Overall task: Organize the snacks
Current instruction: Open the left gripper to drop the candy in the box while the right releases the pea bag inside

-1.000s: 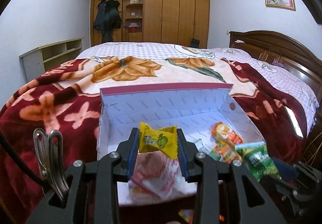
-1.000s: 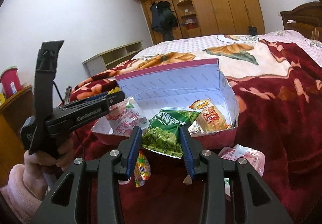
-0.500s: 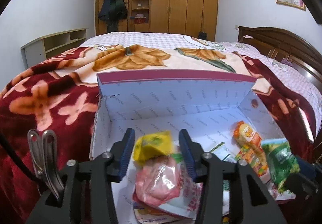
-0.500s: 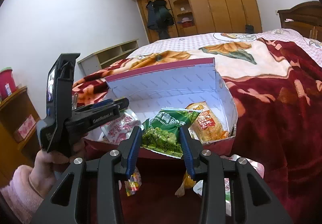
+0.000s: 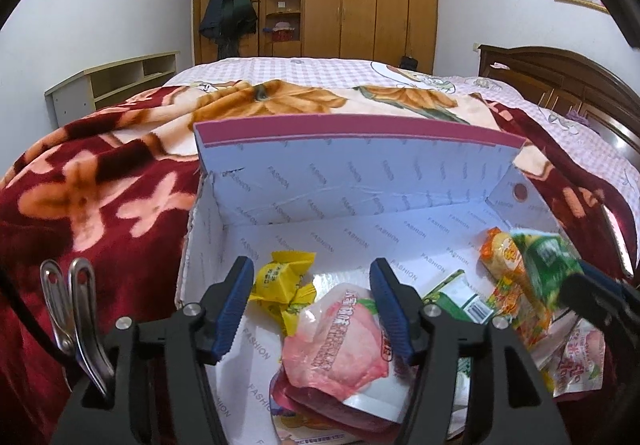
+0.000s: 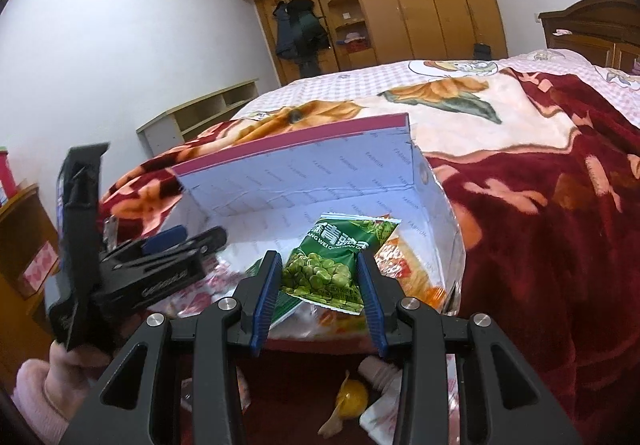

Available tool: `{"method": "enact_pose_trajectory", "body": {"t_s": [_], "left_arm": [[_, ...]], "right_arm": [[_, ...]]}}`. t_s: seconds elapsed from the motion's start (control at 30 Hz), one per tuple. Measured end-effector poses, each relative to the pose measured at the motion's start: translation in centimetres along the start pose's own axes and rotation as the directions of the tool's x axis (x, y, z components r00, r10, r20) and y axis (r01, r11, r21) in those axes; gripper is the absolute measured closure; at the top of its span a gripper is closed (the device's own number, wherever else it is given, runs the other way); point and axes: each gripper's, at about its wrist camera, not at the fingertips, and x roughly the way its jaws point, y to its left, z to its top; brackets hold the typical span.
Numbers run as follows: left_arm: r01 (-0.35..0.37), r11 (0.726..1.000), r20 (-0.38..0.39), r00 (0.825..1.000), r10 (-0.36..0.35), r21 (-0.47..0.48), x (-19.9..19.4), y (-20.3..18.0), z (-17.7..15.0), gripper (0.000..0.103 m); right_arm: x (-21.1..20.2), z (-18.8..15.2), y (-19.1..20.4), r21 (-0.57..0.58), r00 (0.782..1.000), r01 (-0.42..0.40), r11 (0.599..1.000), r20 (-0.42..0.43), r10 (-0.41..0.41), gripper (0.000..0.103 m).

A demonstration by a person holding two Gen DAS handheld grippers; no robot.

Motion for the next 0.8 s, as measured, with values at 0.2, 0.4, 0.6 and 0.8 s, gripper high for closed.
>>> {"method": "enact_pose_trajectory", "body": {"t_s": [0.2,0.4,0.6,0.8], "left_arm": [[-0.002,1.0,0.006,1.0,0.002,0.008,-0.1,-0.2,-0.1,0.038],[-0.002,1.0,0.008,1.0,0.002,0.002,-0.1,-0.2,-0.2,0.036],[0.002,1.0,0.003,1.0,-0.002,0.002,-0.2,-0.2,-0.2,0.035],[0.021,1.0,-0.001,1.0,-0.021,0.002,-1.2,-0.1,-0.2,0.034]], "right_arm": [[1.6,0.1,-0.6,0.015,1.0,0.017,1.0,-0.024,-0.017,0.063],[2.2,-0.1,-0.8,0.015,0.999,0.022,1.0,-0.023,-0.021,0.062],[2.3,0.0,-0.6,0.018,1.0,0.011,1.0,-0.021,-0.011,0.047],[1.5,0.1,-0.4,0.022,1.0,0.014,1.0,-0.007,-0.014,0.044]]}}
